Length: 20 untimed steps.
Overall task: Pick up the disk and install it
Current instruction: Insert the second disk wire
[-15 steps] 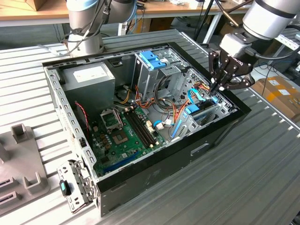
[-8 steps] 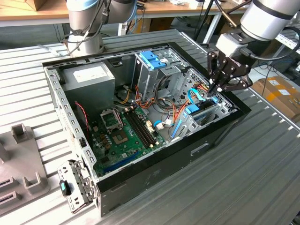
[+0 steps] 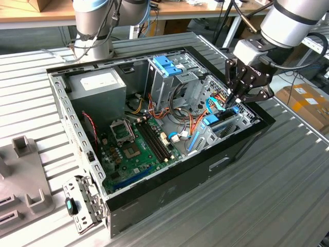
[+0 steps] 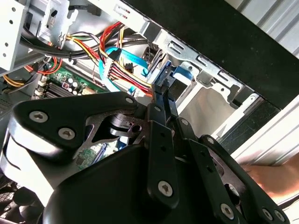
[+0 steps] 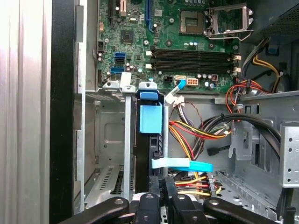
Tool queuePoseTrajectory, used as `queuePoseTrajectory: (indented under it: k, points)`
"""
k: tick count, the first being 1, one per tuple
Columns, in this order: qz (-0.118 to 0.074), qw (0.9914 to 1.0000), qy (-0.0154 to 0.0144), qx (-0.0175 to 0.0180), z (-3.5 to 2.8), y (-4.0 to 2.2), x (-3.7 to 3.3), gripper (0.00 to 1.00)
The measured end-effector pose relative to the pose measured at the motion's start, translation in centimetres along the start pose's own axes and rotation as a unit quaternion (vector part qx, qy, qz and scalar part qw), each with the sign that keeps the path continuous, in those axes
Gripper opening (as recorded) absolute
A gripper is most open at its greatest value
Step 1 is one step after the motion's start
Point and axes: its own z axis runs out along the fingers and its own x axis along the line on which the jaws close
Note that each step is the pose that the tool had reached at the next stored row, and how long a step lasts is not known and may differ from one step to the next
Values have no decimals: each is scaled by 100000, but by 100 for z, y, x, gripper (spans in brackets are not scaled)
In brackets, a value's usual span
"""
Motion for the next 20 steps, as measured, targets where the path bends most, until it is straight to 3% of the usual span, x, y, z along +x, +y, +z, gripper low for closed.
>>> queuePoseTrajectory:
  k: [20]
  points:
    - [-692, 99998, -21, -27, 77, 13, 11, 16]
